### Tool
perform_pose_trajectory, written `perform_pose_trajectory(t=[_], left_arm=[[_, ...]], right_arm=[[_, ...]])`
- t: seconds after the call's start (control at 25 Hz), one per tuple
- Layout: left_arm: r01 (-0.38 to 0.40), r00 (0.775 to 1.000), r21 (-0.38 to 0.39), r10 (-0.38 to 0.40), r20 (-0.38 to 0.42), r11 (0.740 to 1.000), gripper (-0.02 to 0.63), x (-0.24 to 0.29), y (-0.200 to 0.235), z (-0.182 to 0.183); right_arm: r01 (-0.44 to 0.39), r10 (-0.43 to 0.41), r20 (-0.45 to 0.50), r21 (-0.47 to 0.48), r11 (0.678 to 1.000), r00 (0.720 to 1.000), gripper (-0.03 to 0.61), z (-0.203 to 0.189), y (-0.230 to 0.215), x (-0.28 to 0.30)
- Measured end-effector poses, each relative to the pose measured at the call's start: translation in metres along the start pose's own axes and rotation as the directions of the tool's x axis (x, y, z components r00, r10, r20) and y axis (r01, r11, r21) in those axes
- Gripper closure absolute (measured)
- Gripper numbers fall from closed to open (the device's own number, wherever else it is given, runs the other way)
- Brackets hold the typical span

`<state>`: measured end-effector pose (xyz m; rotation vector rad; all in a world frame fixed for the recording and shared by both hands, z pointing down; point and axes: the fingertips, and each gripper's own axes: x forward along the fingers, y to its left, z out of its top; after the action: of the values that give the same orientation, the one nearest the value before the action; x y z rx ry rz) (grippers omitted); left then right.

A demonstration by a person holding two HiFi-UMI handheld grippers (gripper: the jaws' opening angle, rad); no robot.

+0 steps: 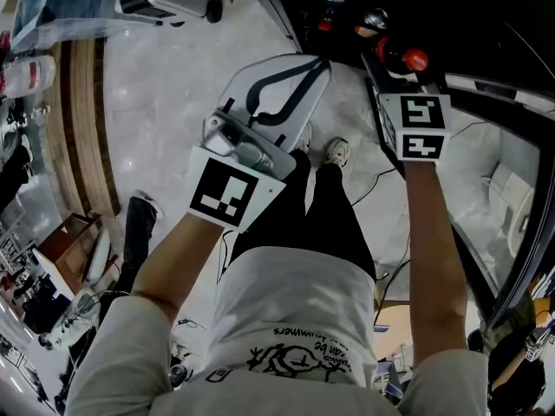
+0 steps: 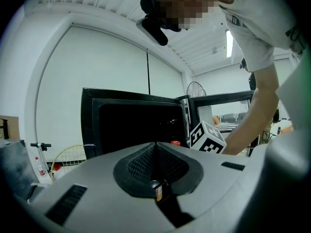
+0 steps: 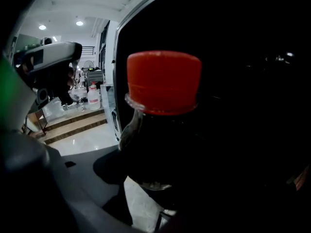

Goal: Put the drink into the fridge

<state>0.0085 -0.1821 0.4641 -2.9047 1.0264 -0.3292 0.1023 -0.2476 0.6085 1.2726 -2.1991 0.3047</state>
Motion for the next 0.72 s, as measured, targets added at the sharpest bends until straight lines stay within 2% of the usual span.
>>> perform_pose_trajectory(t=[0.72], left_arm=[[-0.007,1.000,-0.008,0.007,-0.005,1.000,0.592,0.010,0.012,-0.004]], right_arm=[[0.027,-0.026,-0.072,0.007,1.000,0.997,0.265,-0.024,-0.046,0.065]])
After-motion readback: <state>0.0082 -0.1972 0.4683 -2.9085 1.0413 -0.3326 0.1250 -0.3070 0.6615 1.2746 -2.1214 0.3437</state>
